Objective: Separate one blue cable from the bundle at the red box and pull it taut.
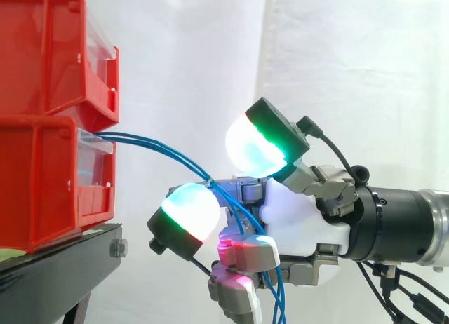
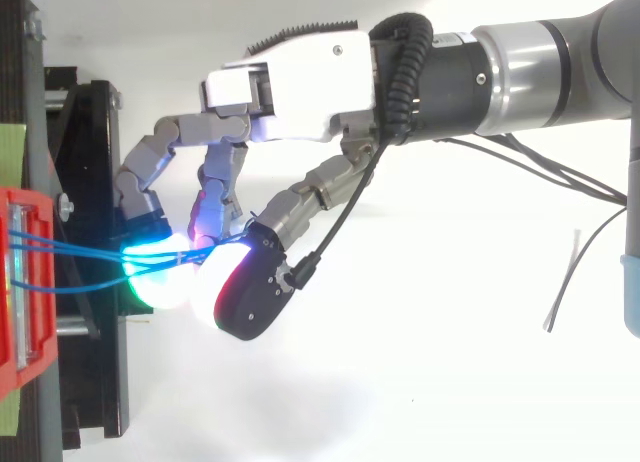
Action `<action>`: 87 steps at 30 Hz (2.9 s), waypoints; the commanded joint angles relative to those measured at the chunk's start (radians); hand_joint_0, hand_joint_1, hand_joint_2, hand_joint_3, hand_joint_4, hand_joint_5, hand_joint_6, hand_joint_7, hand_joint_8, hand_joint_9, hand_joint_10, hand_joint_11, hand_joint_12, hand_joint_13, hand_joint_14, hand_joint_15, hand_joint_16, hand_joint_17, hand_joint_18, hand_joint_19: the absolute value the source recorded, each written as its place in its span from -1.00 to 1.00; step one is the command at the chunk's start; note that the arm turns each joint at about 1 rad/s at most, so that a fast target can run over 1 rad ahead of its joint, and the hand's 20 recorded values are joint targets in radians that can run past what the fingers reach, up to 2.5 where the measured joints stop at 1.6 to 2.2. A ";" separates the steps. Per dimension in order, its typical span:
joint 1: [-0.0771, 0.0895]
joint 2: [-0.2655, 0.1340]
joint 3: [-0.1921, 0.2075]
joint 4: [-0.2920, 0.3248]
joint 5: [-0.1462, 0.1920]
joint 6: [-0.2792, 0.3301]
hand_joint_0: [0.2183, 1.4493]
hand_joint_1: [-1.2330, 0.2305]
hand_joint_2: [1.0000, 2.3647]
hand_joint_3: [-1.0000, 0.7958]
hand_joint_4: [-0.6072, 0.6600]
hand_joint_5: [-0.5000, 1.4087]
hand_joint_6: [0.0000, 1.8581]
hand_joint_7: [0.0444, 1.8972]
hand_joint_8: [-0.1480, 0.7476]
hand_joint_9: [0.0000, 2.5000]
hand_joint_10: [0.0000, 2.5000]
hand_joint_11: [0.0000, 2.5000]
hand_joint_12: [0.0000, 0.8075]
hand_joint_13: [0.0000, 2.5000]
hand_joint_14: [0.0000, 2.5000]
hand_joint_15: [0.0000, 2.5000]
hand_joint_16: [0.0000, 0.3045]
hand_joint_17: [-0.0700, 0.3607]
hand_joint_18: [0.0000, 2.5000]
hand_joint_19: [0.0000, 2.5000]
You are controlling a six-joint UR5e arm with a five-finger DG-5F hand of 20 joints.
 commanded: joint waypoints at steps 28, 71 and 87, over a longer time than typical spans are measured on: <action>-0.015 0.017 0.029 -0.114 -0.003 -0.011 -0.49 -0.16 -1.00 -0.44 0.06 -0.64 -0.27 0.14 -0.06 -0.17 -0.98 -0.20 -0.02 -0.42 -0.98 -0.42 -0.63 -0.09 -0.56 -0.31; 0.004 0.024 0.042 -0.146 -0.002 0.024 -0.38 -0.25 -0.99 -0.30 0.04 -0.62 -0.29 0.20 -0.07 -0.11 -0.98 -0.16 -0.06 -0.36 -0.98 -0.39 -0.66 -0.13 -0.51 -0.29; 0.002 0.024 0.042 -0.145 0.000 0.040 -0.34 -0.04 -0.99 -0.29 0.05 -0.63 -0.25 0.13 -0.08 -0.07 -0.98 -0.06 -0.06 -0.32 -0.98 -0.38 -0.66 -0.14 -0.48 -0.27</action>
